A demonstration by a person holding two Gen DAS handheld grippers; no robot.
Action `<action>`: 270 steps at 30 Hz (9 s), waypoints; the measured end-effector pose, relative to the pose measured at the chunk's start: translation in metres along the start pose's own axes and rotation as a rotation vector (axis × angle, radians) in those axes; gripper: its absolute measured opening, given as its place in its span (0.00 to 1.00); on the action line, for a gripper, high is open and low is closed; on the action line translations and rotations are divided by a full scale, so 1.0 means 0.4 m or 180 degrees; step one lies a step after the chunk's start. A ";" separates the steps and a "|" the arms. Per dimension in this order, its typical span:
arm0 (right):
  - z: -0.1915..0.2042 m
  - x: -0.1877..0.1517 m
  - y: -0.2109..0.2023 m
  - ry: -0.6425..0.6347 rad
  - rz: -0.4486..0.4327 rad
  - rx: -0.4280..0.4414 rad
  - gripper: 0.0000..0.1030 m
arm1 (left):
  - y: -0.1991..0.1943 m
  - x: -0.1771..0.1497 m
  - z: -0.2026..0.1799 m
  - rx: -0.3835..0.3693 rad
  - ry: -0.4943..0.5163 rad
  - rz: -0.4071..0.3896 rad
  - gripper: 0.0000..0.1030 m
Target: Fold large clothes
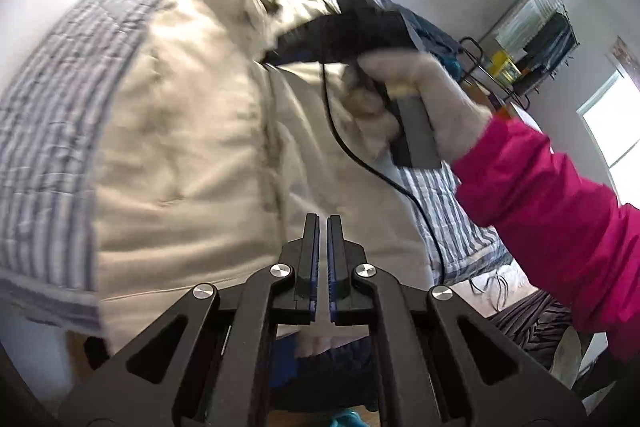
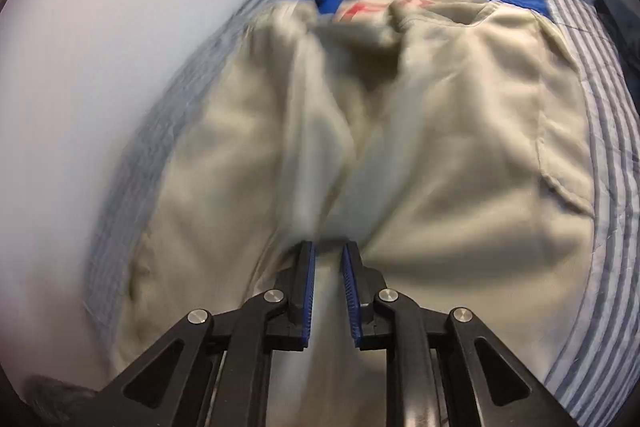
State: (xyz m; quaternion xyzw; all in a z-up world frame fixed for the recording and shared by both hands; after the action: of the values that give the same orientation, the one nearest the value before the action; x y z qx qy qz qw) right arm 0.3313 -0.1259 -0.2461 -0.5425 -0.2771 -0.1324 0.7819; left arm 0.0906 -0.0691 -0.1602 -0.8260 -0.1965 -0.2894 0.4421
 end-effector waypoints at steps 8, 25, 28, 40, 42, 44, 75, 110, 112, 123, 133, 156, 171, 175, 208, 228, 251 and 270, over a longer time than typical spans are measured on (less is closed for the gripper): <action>0.033 -0.044 -0.320 0.0027 -0.0416 0.0226 0.31 | -0.127 0.084 0.103 0.0191 0.0019 -0.0145 0.05; 0.113 -0.509 -0.364 -0.0496 0.0052 0.0074 0.31 | 0.002 -0.075 0.248 0.0330 0.0378 0.0606 0.41; 0.114 -0.528 -0.391 -0.0652 0.0006 0.0007 0.31 | -0.010 -0.109 0.249 0.0343 0.0608 0.0541 0.41; -0.024 -0.531 -0.485 0.0747 -0.0124 0.0542 0.67 | -0.068 -0.076 0.349 0.0101 -0.0657 0.0578 0.58; -0.035 -0.549 -0.473 0.0972 -0.0063 0.0689 0.64 | -0.051 -0.097 0.338 -0.0052 -0.0825 0.0693 0.58; -0.044 -0.567 -0.459 0.1138 0.0002 0.0792 0.62 | -0.039 -0.107 0.325 -0.0081 -0.0801 0.0746 0.58; 0.037 -0.455 -0.469 0.1566 -0.0113 0.1293 0.15 | -0.083 -0.027 0.206 -0.0375 -0.1043 0.0446 0.16; -0.192 -0.134 -0.211 0.2523 -0.0075 0.1012 0.14 | 0.247 0.307 0.324 -0.0153 -0.1774 0.0293 0.15; -0.207 -0.140 -0.191 0.2610 0.0000 0.1006 0.15 | 0.264 0.307 0.334 -0.0148 -0.1809 0.0323 0.16; -0.244 -0.116 -0.203 0.2753 0.0149 0.1378 0.37 | 0.283 0.355 0.357 -0.0436 -0.2196 0.0464 0.43; -0.312 -0.055 -0.352 0.2487 -0.0428 0.1488 0.58 | 0.202 0.472 0.382 -0.0383 -0.1464 0.0022 0.49; -0.209 -0.097 -0.232 0.0843 -0.0326 0.0725 0.44 | 0.288 0.268 0.354 -0.0291 -0.0245 0.0642 0.26; -0.250 -0.140 -0.183 0.1401 -0.0232 0.0407 0.08 | 0.251 0.242 0.445 0.0225 -0.0642 0.0585 0.06; -0.226 -0.119 -0.198 0.1144 -0.0235 0.0327 0.15 | 0.240 0.256 0.446 0.0244 -0.0564 0.0511 0.07; -0.090 -0.037 -0.174 -0.0649 -0.0280 -0.0770 0.28 | 0.362 0.363 0.372 0.0689 0.0603 0.0344 0.07; -0.179 0.113 -0.291 -0.0136 -0.0585 -0.0279 0.37 | 0.365 0.614 0.361 0.0583 0.0742 0.0098 0.13; -0.541 0.563 0.053 0.0188 -0.0778 -0.0344 0.60 | 0.823 1.020 0.519 0.0563 0.0194 0.0023 0.49; -0.593 0.733 0.351 0.0232 -0.0531 -0.0404 0.33 | 1.084 1.071 0.562 0.0796 0.0535 0.0204 0.12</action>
State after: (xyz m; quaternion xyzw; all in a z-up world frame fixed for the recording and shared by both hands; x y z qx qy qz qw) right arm 0.7091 -0.2643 -0.2470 -0.5608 -0.2837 -0.2339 0.7419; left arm 0.7341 -0.0806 -0.2474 -0.7432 -0.1668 -0.3166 0.5654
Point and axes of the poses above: each gripper's, at about its wrist camera, not at the fingertips, and y roughly the way its jaws point, z to its left, x to its top, the point moved 8 cm from there along y, roughly the way its jaws point, and after that the axes turned 13 degrees about -z, right-handed, at the moved point
